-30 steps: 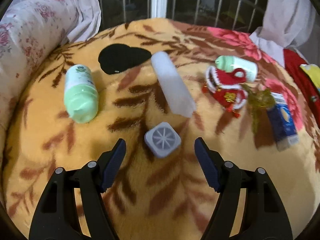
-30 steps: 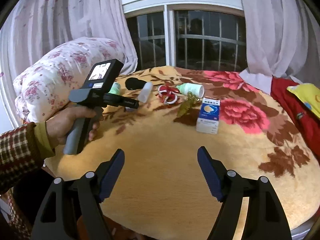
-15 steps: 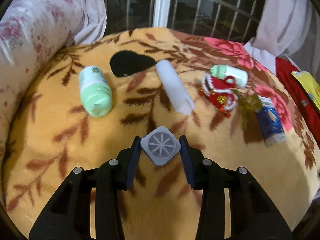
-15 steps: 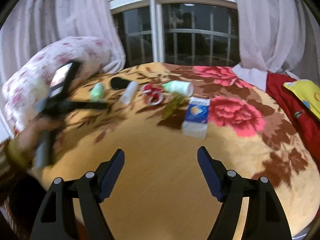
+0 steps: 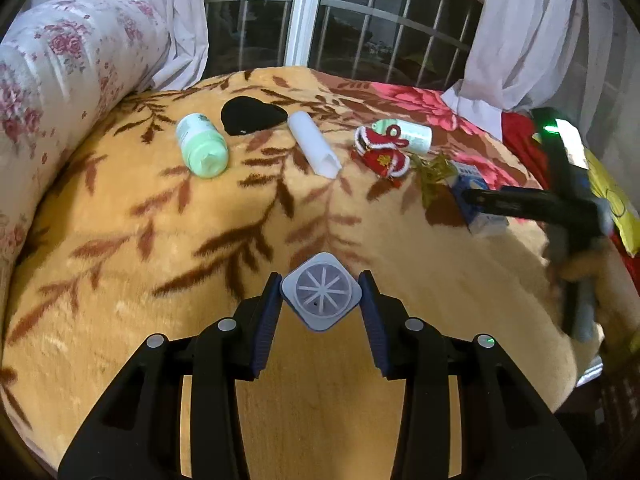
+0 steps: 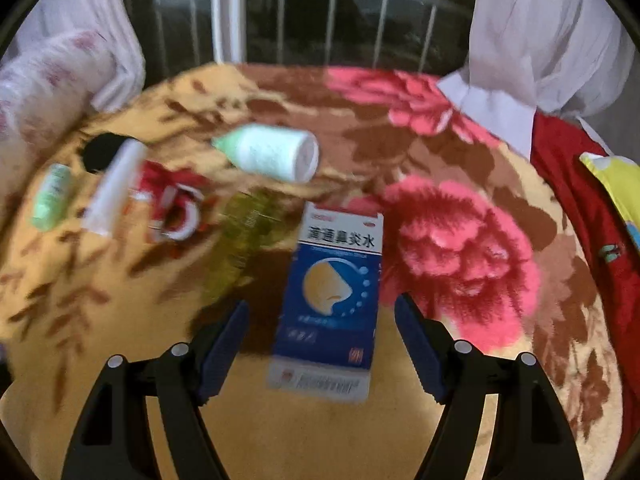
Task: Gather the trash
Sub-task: 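Grasp the small white square lid with the left tool while the right tool grasps the blue box, then lower the lid and blue box into the orange bin and open both tools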
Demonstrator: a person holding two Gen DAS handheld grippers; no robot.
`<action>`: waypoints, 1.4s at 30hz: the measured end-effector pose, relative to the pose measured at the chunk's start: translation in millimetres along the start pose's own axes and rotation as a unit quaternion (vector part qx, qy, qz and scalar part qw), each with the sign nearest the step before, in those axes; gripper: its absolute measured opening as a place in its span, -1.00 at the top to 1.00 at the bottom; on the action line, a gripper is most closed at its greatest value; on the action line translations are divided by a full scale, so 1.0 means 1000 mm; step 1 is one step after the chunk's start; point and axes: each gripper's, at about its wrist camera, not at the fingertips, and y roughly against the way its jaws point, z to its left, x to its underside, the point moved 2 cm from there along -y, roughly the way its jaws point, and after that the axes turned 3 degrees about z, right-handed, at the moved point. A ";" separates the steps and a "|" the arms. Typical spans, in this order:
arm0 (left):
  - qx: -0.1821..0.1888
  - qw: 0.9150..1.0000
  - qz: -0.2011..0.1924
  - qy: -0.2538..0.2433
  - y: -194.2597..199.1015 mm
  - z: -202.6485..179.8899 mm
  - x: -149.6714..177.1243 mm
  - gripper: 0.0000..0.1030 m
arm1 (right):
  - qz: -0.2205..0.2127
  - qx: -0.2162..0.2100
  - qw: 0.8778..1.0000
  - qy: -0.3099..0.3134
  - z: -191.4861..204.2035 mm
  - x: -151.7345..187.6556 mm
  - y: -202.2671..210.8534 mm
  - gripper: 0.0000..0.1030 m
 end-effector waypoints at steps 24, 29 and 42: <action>0.059 0.996 0.047 -0.044 0.057 -0.029 0.074 0.25 | -0.064 -0.142 0.987 0.030 0.020 0.105 0.137 0.01; 0.073 0.986 0.136 -0.067 0.055 -0.032 0.134 0.25 | -0.029 -0.223 0.969 0.099 0.068 0.185 0.176 0.01; 0.047 0.955 0.285 -0.071 0.023 -0.012 0.227 0.19 | 0.143 -0.269 0.941 0.149 0.138 0.305 0.112 -0.01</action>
